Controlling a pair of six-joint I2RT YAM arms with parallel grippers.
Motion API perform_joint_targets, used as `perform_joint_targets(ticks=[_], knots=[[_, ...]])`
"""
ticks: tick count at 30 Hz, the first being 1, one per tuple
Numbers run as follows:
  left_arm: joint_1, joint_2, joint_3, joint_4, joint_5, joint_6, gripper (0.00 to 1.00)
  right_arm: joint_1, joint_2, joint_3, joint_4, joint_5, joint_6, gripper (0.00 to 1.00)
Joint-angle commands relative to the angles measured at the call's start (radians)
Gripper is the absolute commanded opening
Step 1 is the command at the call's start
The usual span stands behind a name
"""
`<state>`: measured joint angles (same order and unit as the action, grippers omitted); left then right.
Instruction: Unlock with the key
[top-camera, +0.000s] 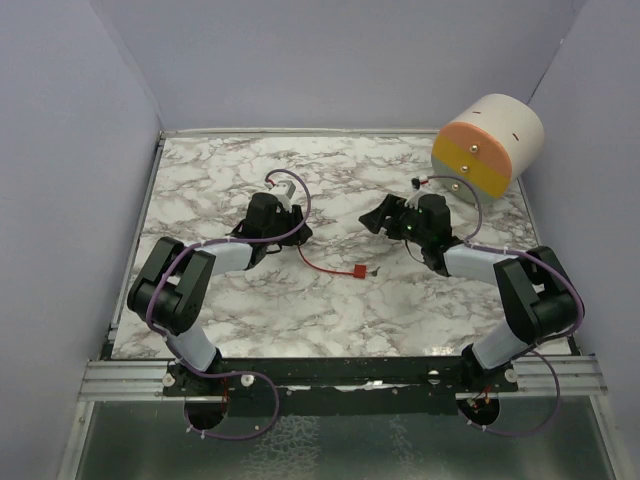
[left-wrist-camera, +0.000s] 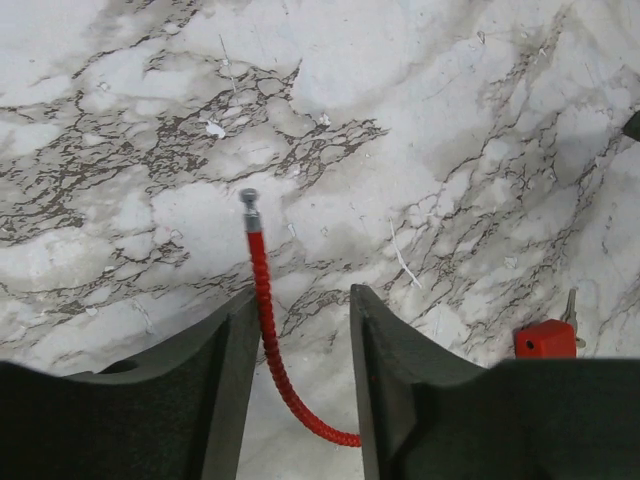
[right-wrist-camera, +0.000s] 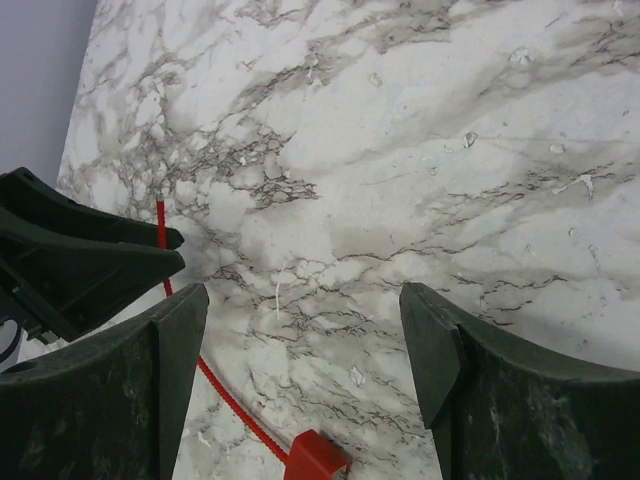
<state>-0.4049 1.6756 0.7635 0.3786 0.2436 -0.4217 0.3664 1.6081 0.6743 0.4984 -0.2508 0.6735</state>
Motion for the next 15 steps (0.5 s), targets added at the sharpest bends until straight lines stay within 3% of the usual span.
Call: perform_joint_targets(ticks=[1, 6, 7, 8, 10, 15], knots=[[0.007, -0.005, 0.029, 0.013, -0.009, 0.001, 0.46, -0.004, -0.085, -0.023, 0.032, 0.058, -0.063, 0.78], [0.007, -0.021, 0.031, 0.013, -0.037, -0.011, 0.55, -0.004, -0.146, -0.048, 0.018, 0.057, -0.084, 0.78], [0.009, -0.033, 0.027, 0.013, -0.055, -0.015, 0.67, -0.004, -0.157, -0.053, 0.014, 0.058, -0.088, 0.78], [0.009, -0.047, 0.022, 0.012, -0.074, -0.017, 0.71, -0.004, -0.17, -0.061, 0.012, 0.062, -0.092, 0.79], [0.011, -0.092, 0.005, 0.011, -0.143, -0.028, 0.96, -0.004, -0.197, -0.075, 0.002, 0.073, -0.102, 0.81], [0.014, -0.254, -0.072, 0.012, -0.329, -0.062, 0.99, -0.004, -0.261, -0.102, -0.03, 0.106, -0.125, 0.83]])
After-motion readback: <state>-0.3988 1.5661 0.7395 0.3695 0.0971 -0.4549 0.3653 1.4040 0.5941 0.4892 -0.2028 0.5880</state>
